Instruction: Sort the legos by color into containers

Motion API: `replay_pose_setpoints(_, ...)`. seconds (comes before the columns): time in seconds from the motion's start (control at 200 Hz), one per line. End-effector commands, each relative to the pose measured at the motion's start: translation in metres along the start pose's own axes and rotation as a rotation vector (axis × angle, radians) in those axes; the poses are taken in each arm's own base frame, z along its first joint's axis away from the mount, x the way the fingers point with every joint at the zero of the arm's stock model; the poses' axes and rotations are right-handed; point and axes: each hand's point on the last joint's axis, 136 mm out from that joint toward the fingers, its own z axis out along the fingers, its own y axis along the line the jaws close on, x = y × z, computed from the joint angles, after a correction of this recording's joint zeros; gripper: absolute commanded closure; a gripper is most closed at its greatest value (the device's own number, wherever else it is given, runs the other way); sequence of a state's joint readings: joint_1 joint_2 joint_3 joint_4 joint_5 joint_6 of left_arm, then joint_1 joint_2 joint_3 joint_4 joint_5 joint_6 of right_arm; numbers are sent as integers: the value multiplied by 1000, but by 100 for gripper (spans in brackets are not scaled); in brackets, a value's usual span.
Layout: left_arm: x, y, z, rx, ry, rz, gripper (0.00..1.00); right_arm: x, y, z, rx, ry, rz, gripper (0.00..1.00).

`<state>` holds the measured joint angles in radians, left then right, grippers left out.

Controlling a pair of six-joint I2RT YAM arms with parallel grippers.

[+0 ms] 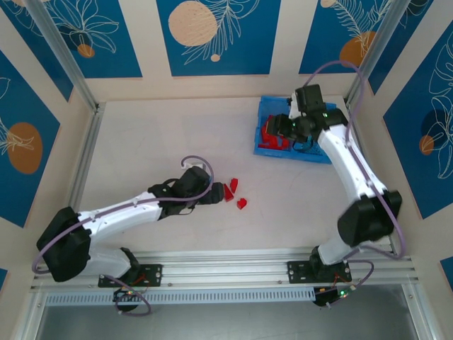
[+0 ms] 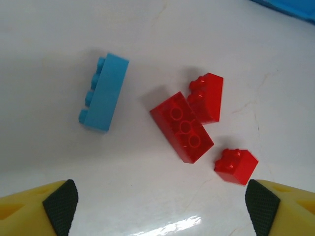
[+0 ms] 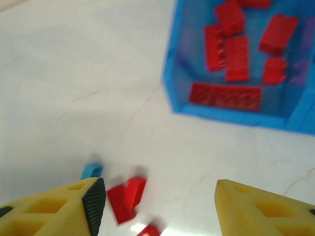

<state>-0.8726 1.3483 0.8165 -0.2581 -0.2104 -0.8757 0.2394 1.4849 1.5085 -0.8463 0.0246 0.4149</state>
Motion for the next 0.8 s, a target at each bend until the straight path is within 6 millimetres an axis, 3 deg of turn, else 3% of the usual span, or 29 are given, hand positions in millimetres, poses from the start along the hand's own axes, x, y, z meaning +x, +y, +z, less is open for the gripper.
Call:
replay_pose_setpoints(0.0,-4,-4,6,-44,-9,-207,13,47,24,-23,-113,40,-37,36)
replay_pose_setpoints(0.145,5,-11,35,-64,47,-222,19,110,19,-36,-97,95,-17,33)
replay_pose_setpoints(0.265,5,-15,49,-82,54,-253,24,141,9,-43,-78,125,5,32)
replay_pose_setpoints(0.39,1,-16,63,-105,41,-273,31,148,0,-51,-54,104,0,31)
replay_pose_setpoints(0.52,5,-24,80,-114,86,-264,31,146,-4,-57,-36,81,-15,30)
replay_pose_setpoints(0.795,23,4,96,-229,121,-289,36,146,-1,-62,-45,84,-15,30)
